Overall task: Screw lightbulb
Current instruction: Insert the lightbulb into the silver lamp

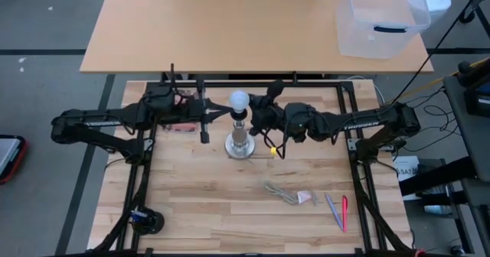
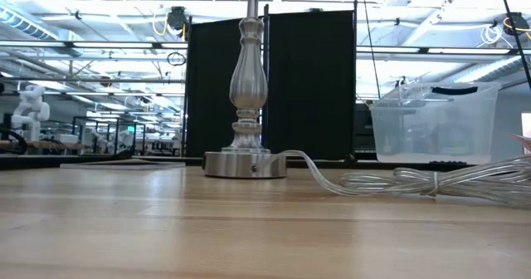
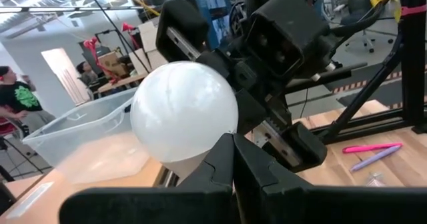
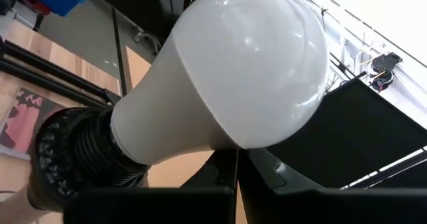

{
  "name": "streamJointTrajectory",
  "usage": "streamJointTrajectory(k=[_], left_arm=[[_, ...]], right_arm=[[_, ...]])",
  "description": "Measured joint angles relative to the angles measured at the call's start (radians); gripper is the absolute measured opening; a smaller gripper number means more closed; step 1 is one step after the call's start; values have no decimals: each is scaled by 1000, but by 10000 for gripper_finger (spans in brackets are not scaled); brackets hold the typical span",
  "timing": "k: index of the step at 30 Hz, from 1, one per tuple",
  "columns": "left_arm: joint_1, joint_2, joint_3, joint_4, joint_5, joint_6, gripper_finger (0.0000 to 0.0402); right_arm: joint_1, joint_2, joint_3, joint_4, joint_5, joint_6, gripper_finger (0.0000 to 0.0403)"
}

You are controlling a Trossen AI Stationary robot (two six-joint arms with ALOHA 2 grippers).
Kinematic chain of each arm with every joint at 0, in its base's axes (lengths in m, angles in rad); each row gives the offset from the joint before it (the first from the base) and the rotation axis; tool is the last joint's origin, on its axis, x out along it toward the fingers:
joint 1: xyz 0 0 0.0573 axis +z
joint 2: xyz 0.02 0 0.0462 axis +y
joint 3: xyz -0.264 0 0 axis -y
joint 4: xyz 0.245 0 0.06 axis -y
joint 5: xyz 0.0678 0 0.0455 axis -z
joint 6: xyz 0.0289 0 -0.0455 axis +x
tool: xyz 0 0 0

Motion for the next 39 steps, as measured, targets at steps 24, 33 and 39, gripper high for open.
streamJointTrajectory(k=[24, 33, 39], left_arm=[[74, 5, 0, -76, -101, -65, 2], [48, -45, 0, -94, -90, -71, 2], [11, -88, 0, -100, -70, -52, 2]], right_arm=[[92, 3, 0, -20, 27, -35, 0], [98, 2, 0, -32, 108, -17, 0], [96, 2, 0, -51, 162, 13, 0]])
